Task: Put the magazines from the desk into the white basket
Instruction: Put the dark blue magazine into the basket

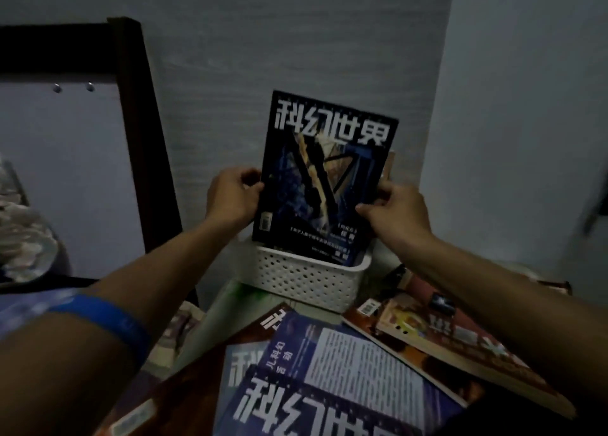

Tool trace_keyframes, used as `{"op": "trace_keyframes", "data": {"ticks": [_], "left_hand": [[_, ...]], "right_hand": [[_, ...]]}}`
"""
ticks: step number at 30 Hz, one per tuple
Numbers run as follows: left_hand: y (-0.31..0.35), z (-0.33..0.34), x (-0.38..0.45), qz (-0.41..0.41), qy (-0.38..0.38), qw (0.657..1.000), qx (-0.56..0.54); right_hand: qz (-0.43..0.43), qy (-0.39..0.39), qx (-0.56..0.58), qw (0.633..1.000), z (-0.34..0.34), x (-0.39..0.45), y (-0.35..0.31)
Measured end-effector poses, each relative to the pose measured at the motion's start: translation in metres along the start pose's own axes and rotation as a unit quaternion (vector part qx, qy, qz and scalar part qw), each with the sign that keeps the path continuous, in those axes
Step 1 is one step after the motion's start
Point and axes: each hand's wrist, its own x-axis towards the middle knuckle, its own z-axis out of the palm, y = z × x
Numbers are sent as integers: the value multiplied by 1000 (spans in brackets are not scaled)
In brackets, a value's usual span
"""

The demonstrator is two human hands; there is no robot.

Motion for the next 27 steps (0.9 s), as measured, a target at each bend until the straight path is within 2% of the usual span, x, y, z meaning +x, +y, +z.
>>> {"op": "trace_keyframes", "data": {"ticks": [3, 7, 10, 12, 14, 16, 20, 23, 26, 27], "left_hand": [[-31, 24, -2, -29, -32, 999, -17], [-48, 36, -10, -9, 6, 995, 98], [-46, 35, -17, 4, -6, 995, 96], [-46, 29, -25, 44, -80, 990, 109], [-46, 22, -38, 98, -182, 967, 148], [-45, 13, -52, 119, -234, 950, 170], [-46, 9, -99, 123, -288, 911, 268], [-22, 3, -137, 140, -284, 903, 291], [19, -1, -181, 248, -206, 919, 228], [34, 0, -198, 267, -216, 919, 196]], "right_hand": [[24, 37, -67, 997, 14, 2, 33], [37, 89, -71, 993, 20, 9, 45], [28, 85, -81, 993, 20, 5, 46], [18, 35, -50, 998, 12, -4, 44], [19, -48, -8, 999, -7, -17, 37], [9, -137, -5, 990, -24, -33, 35], [-41, -202, -136, 969, -65, -84, 38], [-133, -243, -244, 929, -99, -117, 31], [-209, -273, -358, 868, -133, -140, 20], [-223, -273, -399, 846, -145, -148, 17]]}}
